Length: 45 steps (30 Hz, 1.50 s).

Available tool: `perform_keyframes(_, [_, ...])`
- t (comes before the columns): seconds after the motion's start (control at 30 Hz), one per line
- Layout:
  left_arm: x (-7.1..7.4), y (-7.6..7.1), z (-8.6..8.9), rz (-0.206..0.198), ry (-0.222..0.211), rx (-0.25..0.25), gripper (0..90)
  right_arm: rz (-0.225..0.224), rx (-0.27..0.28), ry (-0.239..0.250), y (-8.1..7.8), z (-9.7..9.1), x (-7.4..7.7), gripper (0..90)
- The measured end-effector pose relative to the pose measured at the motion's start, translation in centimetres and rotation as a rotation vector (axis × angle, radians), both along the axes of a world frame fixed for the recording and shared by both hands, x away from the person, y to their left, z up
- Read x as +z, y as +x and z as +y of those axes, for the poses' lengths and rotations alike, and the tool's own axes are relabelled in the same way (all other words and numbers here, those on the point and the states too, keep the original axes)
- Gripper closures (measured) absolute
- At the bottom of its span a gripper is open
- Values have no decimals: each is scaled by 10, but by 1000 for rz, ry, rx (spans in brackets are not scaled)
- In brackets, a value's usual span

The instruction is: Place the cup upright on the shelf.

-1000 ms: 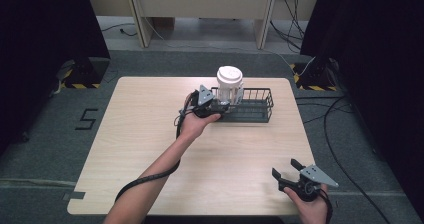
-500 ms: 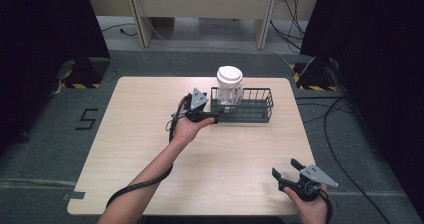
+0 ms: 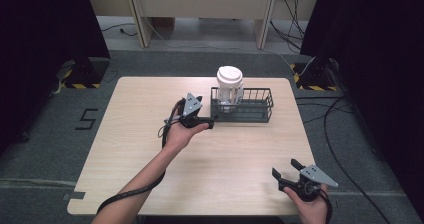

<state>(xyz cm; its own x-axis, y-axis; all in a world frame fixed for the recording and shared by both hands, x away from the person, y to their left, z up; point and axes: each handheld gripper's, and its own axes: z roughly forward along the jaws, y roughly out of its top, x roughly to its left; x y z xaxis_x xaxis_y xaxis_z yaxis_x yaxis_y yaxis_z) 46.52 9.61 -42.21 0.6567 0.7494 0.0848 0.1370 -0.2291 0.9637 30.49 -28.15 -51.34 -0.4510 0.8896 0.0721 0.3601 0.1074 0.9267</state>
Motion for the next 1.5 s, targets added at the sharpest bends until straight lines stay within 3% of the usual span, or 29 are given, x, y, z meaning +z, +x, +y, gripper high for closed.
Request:
perform_keyframes(0.93, [-12,-38,45,-2,-9,7,147,2,-3,-1,0,0,0,172])
perform_keyframes(1.3, [-22,-58,71,0,-8,33,147,0,-6,-4,0,1,0,172])
perform_keyframes(1.5, [-35,-73,88,21,-12,51,147,0,-8,-3,-1,0,0,171])
